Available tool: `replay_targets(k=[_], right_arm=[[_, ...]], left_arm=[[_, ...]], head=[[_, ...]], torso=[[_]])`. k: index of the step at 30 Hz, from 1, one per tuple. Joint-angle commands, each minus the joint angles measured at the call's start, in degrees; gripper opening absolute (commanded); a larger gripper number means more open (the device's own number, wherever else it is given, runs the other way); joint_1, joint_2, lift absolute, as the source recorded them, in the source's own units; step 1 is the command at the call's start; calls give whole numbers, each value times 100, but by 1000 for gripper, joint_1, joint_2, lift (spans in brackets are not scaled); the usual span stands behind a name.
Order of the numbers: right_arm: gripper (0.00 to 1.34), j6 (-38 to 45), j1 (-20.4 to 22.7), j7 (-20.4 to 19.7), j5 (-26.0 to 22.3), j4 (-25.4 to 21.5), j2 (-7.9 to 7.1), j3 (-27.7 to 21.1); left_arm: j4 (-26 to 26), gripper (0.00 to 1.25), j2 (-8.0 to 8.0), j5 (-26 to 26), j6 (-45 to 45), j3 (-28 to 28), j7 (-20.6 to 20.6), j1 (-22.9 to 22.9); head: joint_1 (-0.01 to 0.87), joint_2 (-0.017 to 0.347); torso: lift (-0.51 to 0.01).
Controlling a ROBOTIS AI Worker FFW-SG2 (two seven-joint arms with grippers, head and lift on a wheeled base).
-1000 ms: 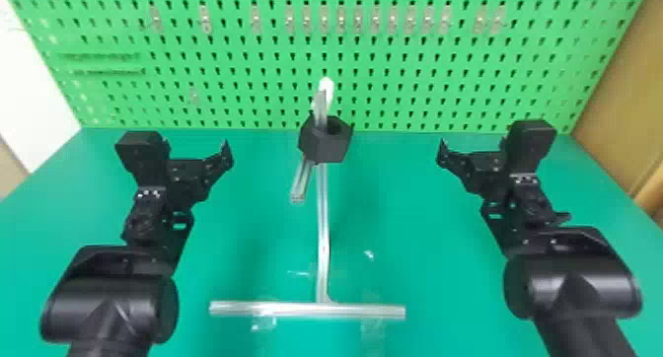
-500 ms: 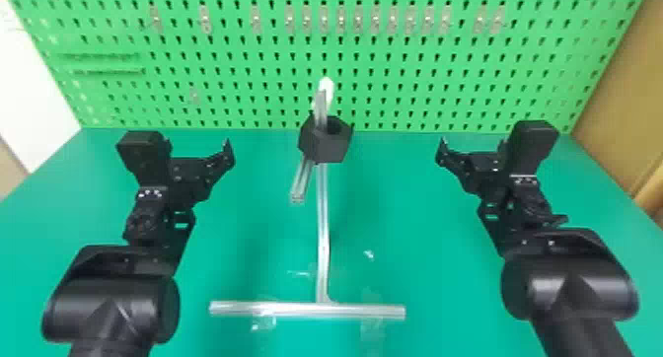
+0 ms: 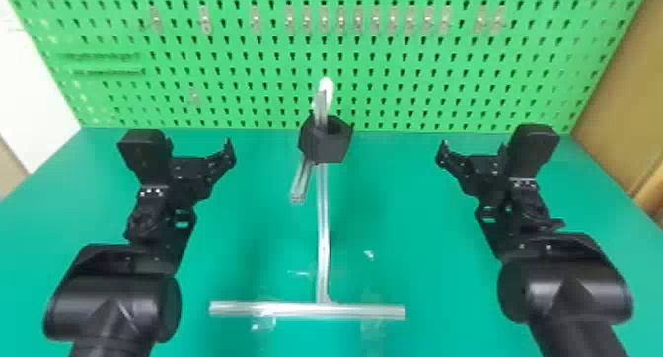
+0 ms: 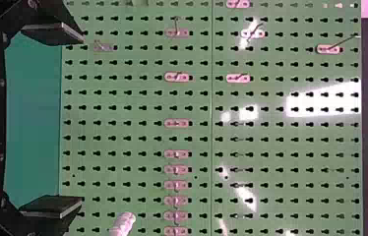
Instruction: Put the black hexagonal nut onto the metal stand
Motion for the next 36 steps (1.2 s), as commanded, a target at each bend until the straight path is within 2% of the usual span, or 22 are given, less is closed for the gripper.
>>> replay_targets(k=[1, 22, 36], right_arm=[[1313, -3, -20, 0, -37, 9, 12, 15], [1304, 6, -37, -9, 60, 9, 39, -29], [1295, -12, 7, -220, 297, -79, 12, 41]], left_arm=[[8, 1118, 0, 0, 0, 1, 2, 1], [17, 1118, -9, 0, -17, -16, 11, -43], [17, 1118, 0, -26, -17, -8, 11, -35]], head=[[693, 81], [693, 81], [693, 81]], torso=[[-1], [-1], [-1]])
